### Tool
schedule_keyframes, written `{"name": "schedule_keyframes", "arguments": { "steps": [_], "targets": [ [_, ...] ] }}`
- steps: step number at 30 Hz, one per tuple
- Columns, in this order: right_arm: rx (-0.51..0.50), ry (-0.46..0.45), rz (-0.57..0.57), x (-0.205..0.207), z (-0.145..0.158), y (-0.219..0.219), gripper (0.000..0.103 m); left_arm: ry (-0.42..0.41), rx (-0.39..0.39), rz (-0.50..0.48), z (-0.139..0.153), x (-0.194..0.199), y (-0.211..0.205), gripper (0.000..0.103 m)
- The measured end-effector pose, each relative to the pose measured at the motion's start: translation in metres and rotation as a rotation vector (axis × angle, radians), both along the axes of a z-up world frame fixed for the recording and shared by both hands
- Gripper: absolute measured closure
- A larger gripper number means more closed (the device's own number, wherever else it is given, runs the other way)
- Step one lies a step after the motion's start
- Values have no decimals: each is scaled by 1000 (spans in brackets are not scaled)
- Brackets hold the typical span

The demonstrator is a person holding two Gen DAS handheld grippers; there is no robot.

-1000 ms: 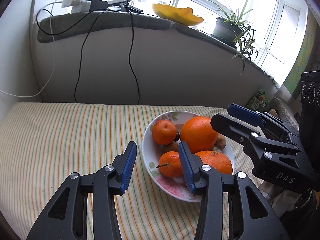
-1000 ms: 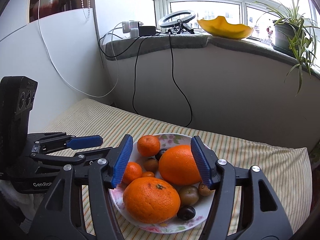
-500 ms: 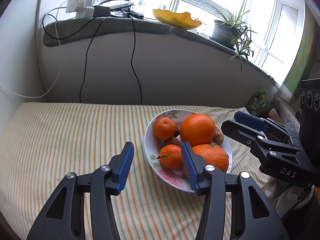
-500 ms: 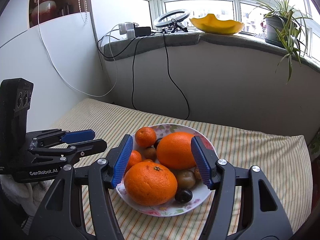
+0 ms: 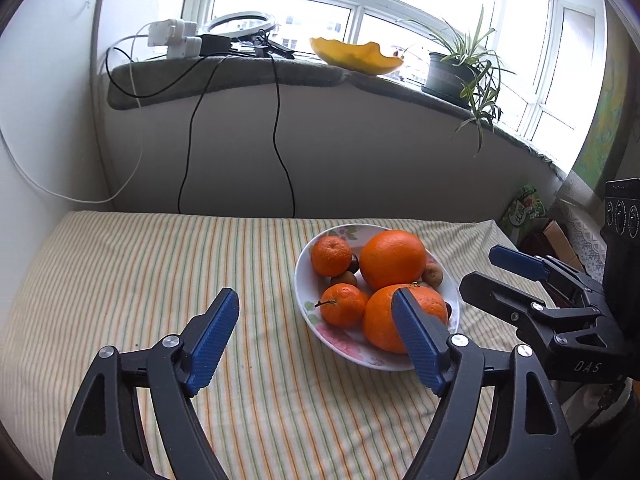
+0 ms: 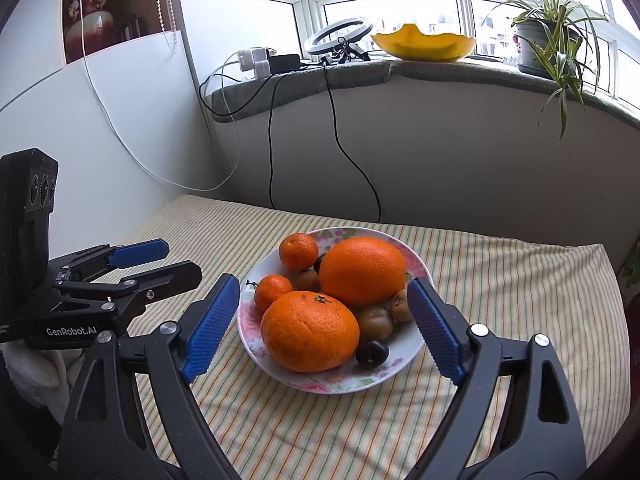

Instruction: Organize fruits

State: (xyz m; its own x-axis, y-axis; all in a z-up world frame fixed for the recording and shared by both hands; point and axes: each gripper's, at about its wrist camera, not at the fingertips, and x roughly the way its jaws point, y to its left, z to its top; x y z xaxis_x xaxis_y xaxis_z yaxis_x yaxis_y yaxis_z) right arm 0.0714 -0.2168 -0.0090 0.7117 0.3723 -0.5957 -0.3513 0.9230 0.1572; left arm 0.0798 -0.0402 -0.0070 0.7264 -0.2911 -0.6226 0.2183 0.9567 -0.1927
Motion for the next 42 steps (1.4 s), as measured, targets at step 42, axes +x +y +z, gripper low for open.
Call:
{"name": "schedule_keyframes", "arguments": {
  "steps": [42],
  "targets": [
    [5,-20,-34,-18,6,-8,15,-44,27,44,16,-30,-5,21]
  ]
}}
